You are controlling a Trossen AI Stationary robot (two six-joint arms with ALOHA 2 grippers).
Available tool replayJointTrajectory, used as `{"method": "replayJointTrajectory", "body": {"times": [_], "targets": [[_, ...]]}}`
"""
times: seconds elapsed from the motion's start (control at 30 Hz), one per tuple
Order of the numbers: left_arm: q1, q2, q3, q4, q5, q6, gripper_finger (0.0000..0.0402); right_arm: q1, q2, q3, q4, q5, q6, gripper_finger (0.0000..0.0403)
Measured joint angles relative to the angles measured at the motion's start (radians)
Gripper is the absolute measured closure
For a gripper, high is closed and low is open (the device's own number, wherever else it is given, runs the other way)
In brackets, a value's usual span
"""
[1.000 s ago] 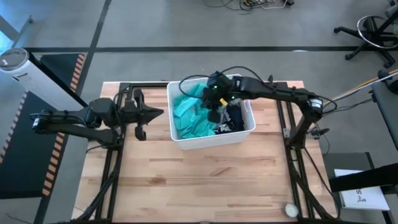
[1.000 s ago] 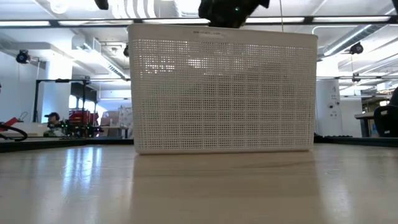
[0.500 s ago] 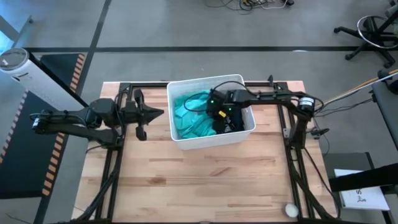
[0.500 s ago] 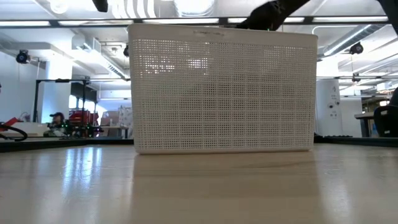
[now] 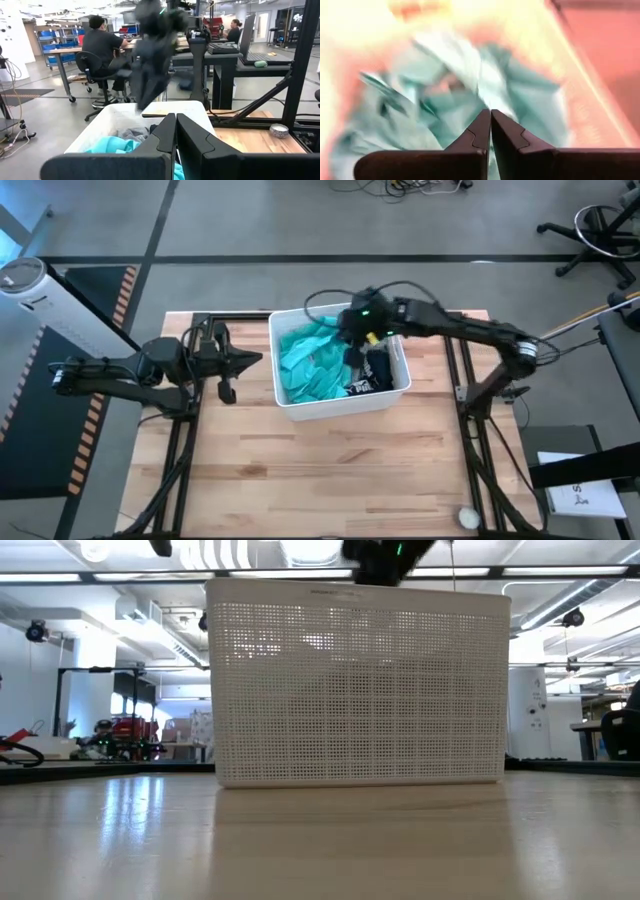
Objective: Sort clothes
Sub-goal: Put the light blue polo shirt into the white laundry bin, then adjust the white laundry bin to the top center of the table
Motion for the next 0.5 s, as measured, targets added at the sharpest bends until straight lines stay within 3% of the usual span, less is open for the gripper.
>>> {"method": "replayJointTrajectory", "body": {"times": [0.2, 0.33, 0.5], "targets": [[0.0, -0.012, 0.0, -0.006, 0.0, 0.006, 0.0402, 0.156, -0.117, 0.001, -0.111, -0.014, 0.038, 0.0403], [0.0, -0.014, 0.0, -0.011, 0.0, 0.006, 0.0402, 0.301, -0.133, -0.023, -0.117, -0.052, 0.113, 0.0403], [0.0, -0.014, 0.0, -0.012, 0.0, 0.006, 0.0402, 0.411, -0.095, -0.088, -0.113, 0.01, 0.166, 0.0403]]}}
